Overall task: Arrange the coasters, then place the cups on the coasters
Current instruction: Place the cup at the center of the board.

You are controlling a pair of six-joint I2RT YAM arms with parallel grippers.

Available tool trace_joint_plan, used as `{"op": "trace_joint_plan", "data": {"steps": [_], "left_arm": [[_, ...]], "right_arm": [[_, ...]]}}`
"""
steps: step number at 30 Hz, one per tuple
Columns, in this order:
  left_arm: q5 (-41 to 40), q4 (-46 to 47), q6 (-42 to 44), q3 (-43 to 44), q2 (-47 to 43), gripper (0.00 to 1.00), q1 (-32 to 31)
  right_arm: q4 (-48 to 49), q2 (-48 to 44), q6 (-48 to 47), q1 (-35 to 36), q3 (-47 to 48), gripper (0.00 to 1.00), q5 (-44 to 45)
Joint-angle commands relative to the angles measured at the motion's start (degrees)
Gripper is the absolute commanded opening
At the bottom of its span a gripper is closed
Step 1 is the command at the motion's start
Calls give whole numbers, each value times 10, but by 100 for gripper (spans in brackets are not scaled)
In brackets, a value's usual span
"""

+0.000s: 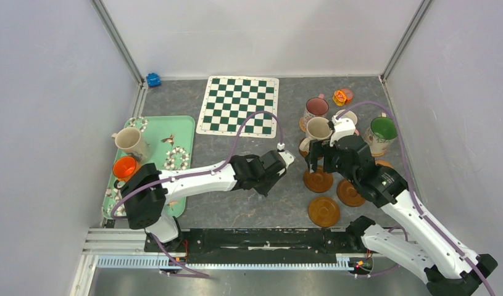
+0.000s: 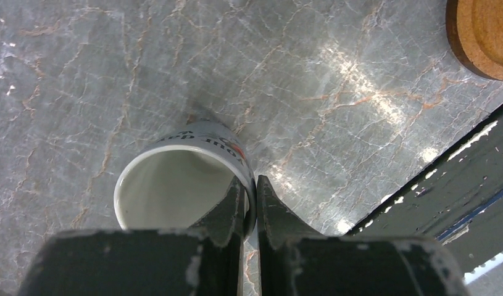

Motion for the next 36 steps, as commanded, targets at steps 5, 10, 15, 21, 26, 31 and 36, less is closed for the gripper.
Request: {"op": "trace_joint_plan", "data": {"steps": [5,10,15,21,26,31,36], "left_arm": [[-21,39,-27,39,0,34,-14],[-34,38,-34,44,-19,53,-12],[-45,6,-35,75,-47,62,11],[32,10,-45,73,-108,64,116],[125,14,-42,53,-159,65,235],[200,21,8,11,-225,67,314],[162,-19,83,-19,-288,68,330]], "right_arm": [[12,-3,4,2,-2,96,14],[11,-1,7,3,5,94,5],[5,-1,9,2,15,85,-17],[26,12,13,3,7,68,-84],[52,34,20,2,-14,61,-138],[70,78,32,13,-25,58,-167],[114,112,73,53,-41,53,-165]]}}
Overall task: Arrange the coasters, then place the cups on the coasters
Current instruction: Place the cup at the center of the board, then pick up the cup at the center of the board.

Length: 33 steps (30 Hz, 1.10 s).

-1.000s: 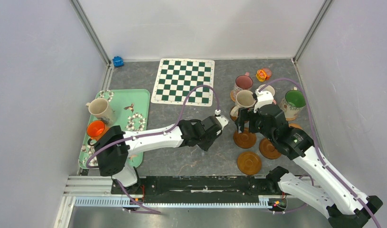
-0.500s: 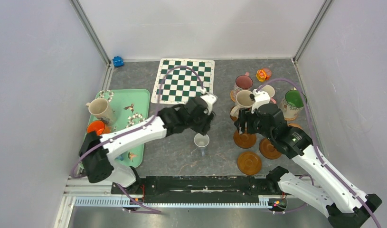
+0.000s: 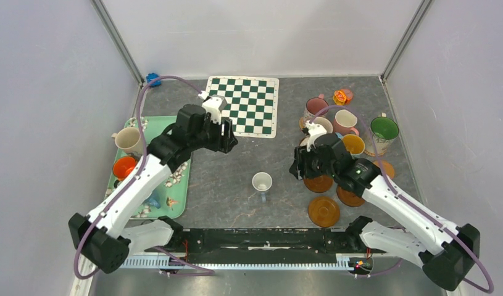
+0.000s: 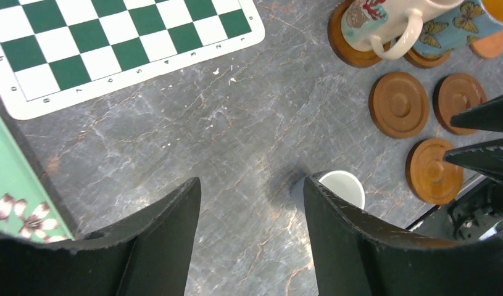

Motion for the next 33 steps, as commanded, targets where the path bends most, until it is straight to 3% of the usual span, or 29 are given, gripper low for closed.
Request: {"op": "trace_joint_plan", "data": {"steps": [1,10,14,26,28,33], "left_arm": [[6,-26,85,-29,-57,68,4],[-34,-9,103,-124,-123,70,4],[-20,-2,102,-139,-126,70,4],[-16,-3,107,-144,-137,72,3],[-20,-3,107,-143,-139,72,3],[-27,-4,107,-146,-144,73,4]], "right_arm": [[62,27,46,40,-8,52,-7],[56,163,85,149,49,48,100],[37,216,91,161,79,45,135],[57,288,98,165,95,40,133],[57,294,96,165,99,35,128],[51,297,96,165,111,12,141]]}}
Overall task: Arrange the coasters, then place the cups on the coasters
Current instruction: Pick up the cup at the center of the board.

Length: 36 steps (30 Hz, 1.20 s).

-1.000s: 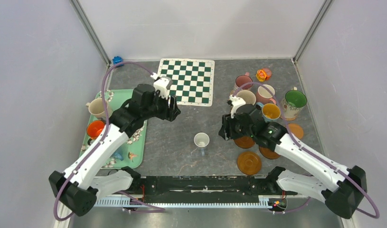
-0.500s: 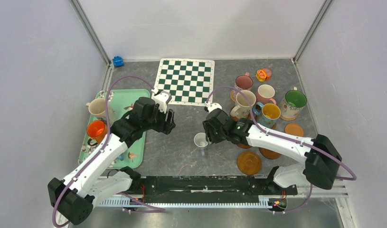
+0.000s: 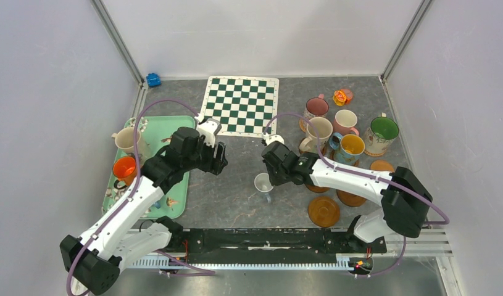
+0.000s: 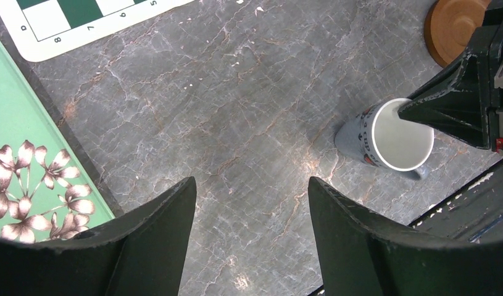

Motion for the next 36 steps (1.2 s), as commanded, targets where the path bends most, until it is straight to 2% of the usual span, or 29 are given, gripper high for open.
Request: {"op": "trace_joint_plan", "data": {"steps": [1,4,11,14,20,29,36], "left_arm": [[-6,19,30,-2,-13,74,1],[-14,18,31,-3,-12,74,1],[-25,18,30,-3,-13,80,1],[-22,17,30,-3,-12,99,1],[-20,17,30,-4,-13,100,1],[-18,19,29,-6,-16,100,1],[-19,20,28,-6,-14,100,1]], "right_arm": [[-2,3,2,3,39,8,31],[-19,2,-3,2,61,0,45],[-46,-11,-22,-9,110,0,52],[-53,-26,-27,-24,123,0,54],[-68,-61,-43,-68,160,0,70],[-112,-119,-82,-221,237,0,125],[-144,-141,-98,-372,286,0,143]]}}
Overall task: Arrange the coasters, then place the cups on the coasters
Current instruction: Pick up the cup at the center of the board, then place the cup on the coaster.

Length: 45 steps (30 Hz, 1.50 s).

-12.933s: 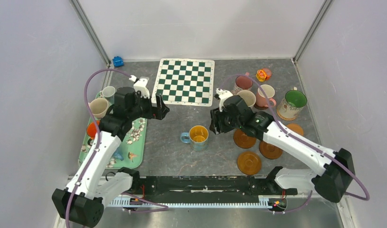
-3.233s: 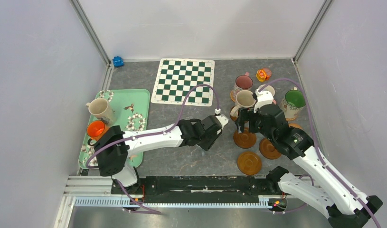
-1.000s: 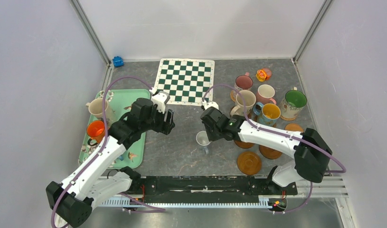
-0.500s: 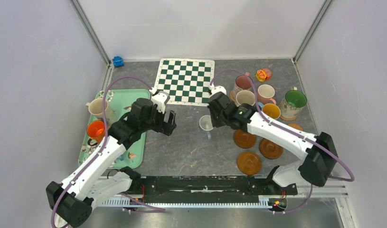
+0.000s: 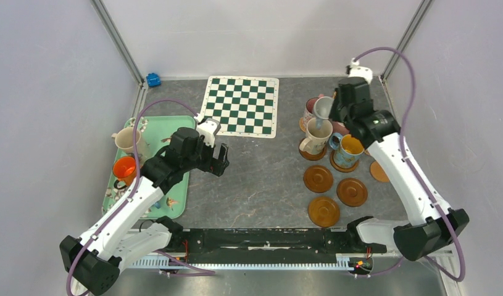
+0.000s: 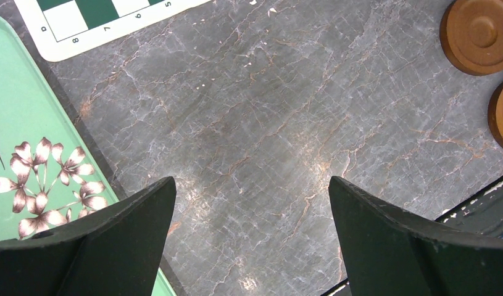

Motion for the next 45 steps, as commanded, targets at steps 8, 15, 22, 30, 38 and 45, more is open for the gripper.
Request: {"op": "trace_joint_plan", "data": {"steps": [8,15,22,30,38,45], "left_arm": [[5,20,20,-4,-1,100,1],[11,21,19,-3,8,100,1],[13,20,19,-4,13,100,1],[18,19,17,-3,21,100,0],[12,19,17,-4,31,100,-5],[7,19,17,-4,38,100,-4]], "right_arm": [[-13,-65,23,-211,5,0,11],[-19,-96,82,-280,-40,0,19],[-59,-108,140,-332,-68,0,79],[-60,-113,198,-409,-150,0,70],[-28,-116,192,-493,-222,0,21],[1,-115,195,-533,-263,0,-14]]}}
